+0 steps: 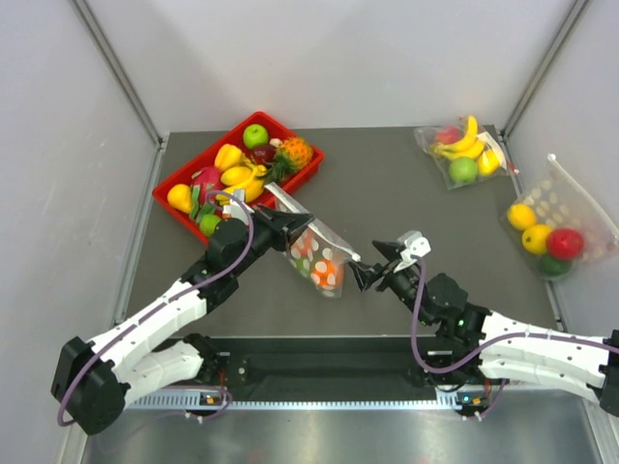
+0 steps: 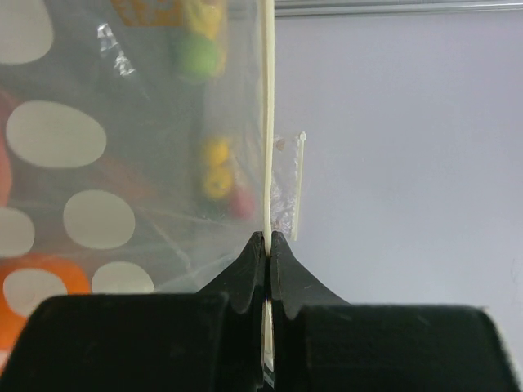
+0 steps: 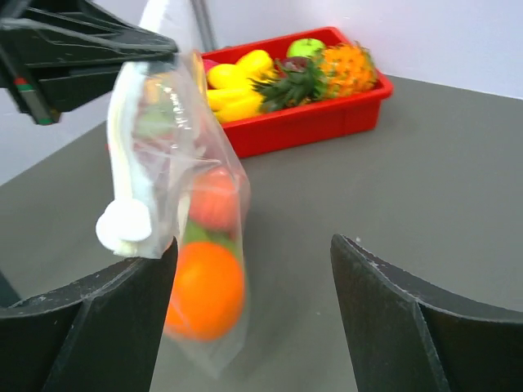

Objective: Open the zip-top bag and remove the fake food

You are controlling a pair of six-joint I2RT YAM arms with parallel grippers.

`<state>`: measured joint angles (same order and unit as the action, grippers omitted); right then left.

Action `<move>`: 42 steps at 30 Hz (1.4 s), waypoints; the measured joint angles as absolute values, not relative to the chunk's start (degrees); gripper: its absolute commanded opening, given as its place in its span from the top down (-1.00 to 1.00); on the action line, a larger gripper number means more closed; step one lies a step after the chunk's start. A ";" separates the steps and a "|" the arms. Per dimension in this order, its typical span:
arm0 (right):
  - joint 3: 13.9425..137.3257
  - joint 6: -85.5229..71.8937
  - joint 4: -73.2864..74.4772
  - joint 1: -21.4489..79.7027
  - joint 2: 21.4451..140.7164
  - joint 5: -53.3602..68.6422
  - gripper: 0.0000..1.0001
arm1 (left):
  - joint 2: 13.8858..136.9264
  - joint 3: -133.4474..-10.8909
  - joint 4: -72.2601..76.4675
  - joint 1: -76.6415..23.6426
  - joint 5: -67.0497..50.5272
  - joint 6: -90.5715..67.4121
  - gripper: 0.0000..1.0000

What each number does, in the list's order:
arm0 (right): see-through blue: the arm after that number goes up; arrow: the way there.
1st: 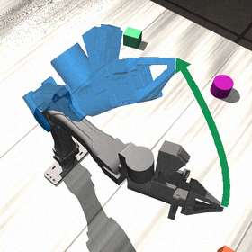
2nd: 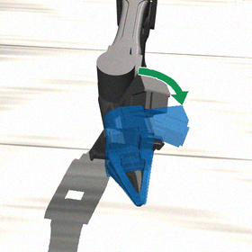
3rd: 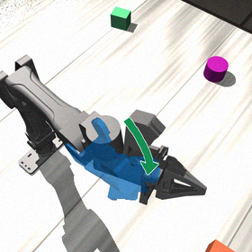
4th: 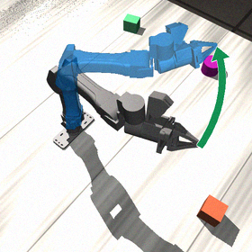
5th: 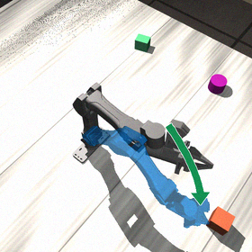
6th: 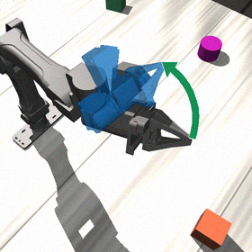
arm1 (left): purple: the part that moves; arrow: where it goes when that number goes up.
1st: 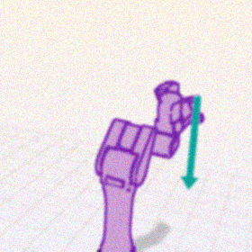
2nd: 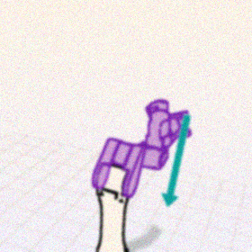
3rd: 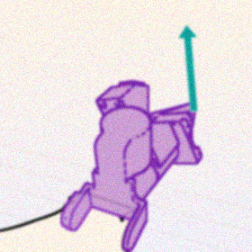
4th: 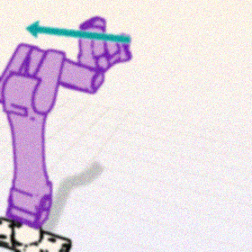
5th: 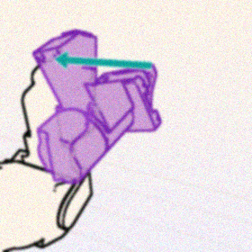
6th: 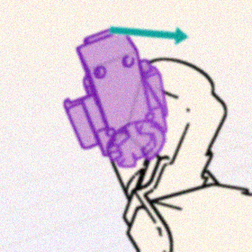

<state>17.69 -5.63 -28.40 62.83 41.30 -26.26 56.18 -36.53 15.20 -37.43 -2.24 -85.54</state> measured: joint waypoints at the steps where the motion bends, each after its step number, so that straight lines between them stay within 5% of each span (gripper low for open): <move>1: 17.72 -5.45 -29.26 62.85 41.52 -25.36 -0.50 | 55.92 -36.29 14.94 -37.45 -2.04 -85.73 1.00; 15: 17.67 -9.47 -32.03 64.10 43.72 -11.92 -0.55 | 54.35 -36.07 14.50 -37.45 2.31 -88.42 1.00; 31: 16.32 -6.24 -47.83 64.14 52.53 -17.50 -0.53 | 51.86 -35.88 14.48 -39.27 1.93 -90.37 1.00; 42: 14.41 -2.83 -52.66 64.40 50.76 -20.86 1.00 | 46.11 -29.56 13.10 -40.32 -0.64 -91.68 1.00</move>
